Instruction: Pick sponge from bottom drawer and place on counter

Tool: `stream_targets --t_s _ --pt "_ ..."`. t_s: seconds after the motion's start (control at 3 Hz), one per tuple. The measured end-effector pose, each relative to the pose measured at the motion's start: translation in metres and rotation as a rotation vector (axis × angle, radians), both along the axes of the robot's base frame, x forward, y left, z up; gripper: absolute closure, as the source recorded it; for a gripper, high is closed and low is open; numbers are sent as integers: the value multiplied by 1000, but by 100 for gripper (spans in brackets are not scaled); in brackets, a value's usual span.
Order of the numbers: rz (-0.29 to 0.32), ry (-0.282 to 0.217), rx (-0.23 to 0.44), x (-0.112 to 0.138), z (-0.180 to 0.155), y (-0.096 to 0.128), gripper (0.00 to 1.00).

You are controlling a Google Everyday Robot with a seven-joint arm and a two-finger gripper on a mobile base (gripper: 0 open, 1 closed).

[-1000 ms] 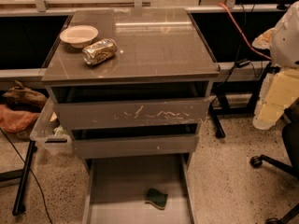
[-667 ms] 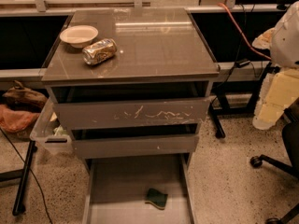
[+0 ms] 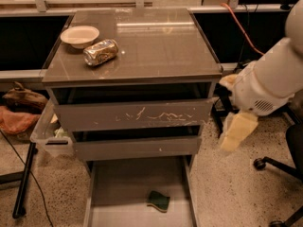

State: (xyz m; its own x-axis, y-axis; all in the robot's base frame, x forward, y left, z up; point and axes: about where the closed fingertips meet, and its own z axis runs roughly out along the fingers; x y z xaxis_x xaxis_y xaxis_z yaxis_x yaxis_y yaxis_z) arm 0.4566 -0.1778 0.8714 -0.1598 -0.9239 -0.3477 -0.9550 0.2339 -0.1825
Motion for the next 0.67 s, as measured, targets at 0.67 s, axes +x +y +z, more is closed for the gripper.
stream_targets --t_s 0.67 --pt "22 17 73 19 -63 23 0"
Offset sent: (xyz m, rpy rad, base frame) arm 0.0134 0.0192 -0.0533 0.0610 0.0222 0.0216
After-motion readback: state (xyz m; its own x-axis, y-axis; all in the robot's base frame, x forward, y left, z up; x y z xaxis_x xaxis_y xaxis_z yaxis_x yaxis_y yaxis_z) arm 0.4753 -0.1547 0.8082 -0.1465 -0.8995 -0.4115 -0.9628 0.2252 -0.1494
